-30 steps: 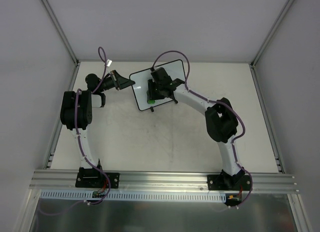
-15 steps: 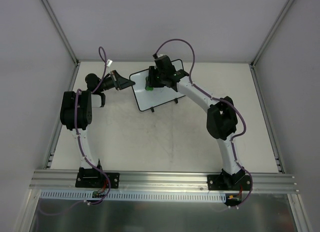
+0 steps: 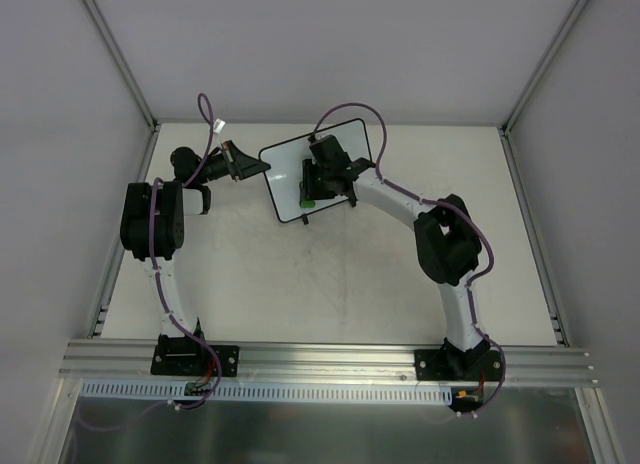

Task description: Erase the whiteboard

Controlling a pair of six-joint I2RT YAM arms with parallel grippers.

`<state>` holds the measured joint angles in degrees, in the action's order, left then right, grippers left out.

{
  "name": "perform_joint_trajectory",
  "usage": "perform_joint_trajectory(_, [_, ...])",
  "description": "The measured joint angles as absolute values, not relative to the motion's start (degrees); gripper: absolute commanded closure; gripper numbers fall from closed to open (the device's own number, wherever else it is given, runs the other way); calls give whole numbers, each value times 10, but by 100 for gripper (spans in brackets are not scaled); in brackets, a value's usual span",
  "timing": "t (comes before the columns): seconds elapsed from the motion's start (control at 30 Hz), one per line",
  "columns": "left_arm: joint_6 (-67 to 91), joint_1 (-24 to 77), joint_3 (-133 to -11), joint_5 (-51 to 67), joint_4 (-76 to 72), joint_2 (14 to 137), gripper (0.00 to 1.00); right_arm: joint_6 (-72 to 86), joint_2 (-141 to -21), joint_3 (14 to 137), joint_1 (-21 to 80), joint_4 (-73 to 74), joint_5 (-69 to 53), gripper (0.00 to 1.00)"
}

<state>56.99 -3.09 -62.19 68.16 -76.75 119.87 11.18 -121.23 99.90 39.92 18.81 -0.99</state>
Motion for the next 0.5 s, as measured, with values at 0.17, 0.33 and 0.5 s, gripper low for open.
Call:
perform_joint_trajectory(0.17, [570,-31,-622,685,-768,1198,100,113,-1202,951,404,186,-2,100])
perform_joint_trajectory(0.33, [568,-30,-620,686,-768,1194,100,114,-1199,945,404,187,8,100])
perform_joint_trajectory(0.5, [565,-30,-619,687,-767,1192,100,114,-1199,960,398,192,11,100])
